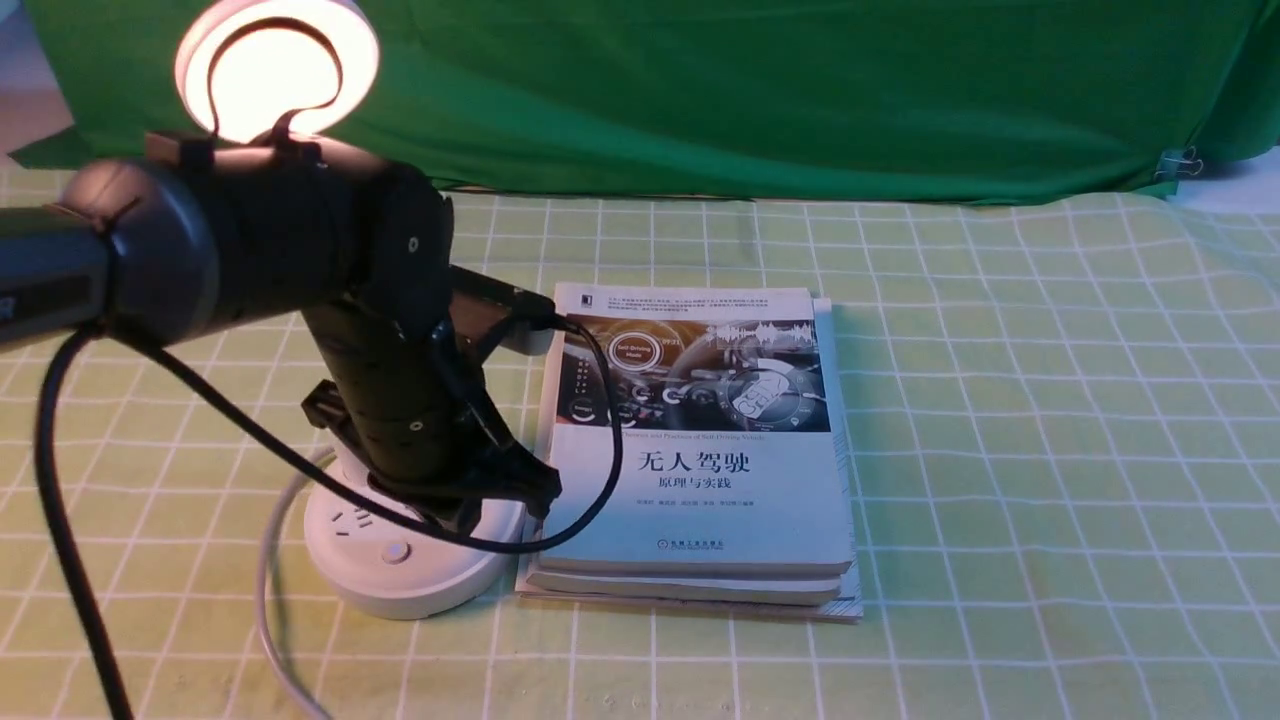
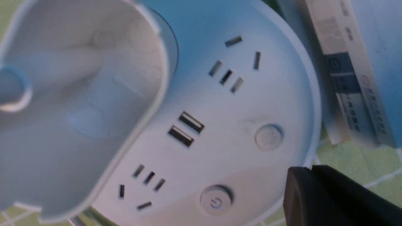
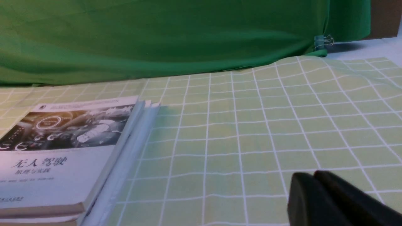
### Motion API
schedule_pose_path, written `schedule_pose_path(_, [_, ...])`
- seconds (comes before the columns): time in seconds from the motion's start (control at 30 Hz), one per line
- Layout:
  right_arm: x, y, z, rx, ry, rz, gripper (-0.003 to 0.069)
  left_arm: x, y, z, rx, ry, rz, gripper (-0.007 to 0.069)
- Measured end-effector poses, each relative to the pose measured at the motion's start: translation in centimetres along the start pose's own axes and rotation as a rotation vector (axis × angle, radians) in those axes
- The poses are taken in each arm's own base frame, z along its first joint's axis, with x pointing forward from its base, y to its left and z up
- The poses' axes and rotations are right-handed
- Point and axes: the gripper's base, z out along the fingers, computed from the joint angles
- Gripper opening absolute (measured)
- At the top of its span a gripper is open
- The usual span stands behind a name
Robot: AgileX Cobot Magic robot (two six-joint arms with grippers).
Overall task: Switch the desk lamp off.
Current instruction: Use the left arm to press the button switch on the lamp holder
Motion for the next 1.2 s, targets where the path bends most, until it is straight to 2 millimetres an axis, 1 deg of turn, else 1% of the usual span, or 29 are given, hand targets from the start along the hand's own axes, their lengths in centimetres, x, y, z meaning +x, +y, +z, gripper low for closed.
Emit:
schedule_pose_path(0.1, [0.0, 0.0, 0.0, 0.0, 0.0, 0.0, 0.0029, -0.4, 0.6, 0.8, -0.005, -0.005, -0.013, 0.0002])
schedule_pose_path(0.17, [0.0, 0.0, 0.0, 0.0, 0.0, 0.0, 0.0029, -0.6, 0.8, 0.9, -0.01, -0.02, -0.019, 0.0002])
schedule_pose_path(0.4, [0.0, 0.0, 0.0, 0.0, 0.002, 0.001, 0.0029, -1.0, 0.9, 0.9, -0.009, -0.06, -0.026, 0.0002])
schedule_pose_path(0.53, [0.0, 0.0, 0.0, 0.0, 0.001, 0.0, 0.0029, -1.2, 1.0, 1.9, -0.001, -0.034, -0.032, 0.0002])
schedule_pose_path(0.67, [0.0, 0.0, 0.0, 0.0, 0.001, 0.001, 0.0029, -1.4, 0.9, 2.3, 0.01, -0.015, -0.039, 0.0002])
schedule_pose_path(0.8, [0.0, 0.0, 0.0, 0.0, 0.001, 0.001, 0.0029, -1.4, 1.0, 2.2, 0.011, -0.012, -0.041, 0.0002])
schedule_pose_path(0.93, [0.0, 0.0, 0.0, 0.0, 0.001, 0.001, 0.0029, -1.4, 1.0, 1.6, 0.001, -0.027, -0.041, 0.0002])
schedule_pose_path(1.07, [0.0, 0.0, 0.0, 0.0, 0.001, 0.001, 0.0029, -1.2, 0.9, -0.1, -0.005, -0.068, -0.037, 0.0002])
schedule_pose_path(1.2, [0.0, 0.0, 0.0, 0.0, 0.0, 0.001, 0.0029, -1.0, 0.8, -0.6, -0.004, -0.066, -0.036, 0.0002])
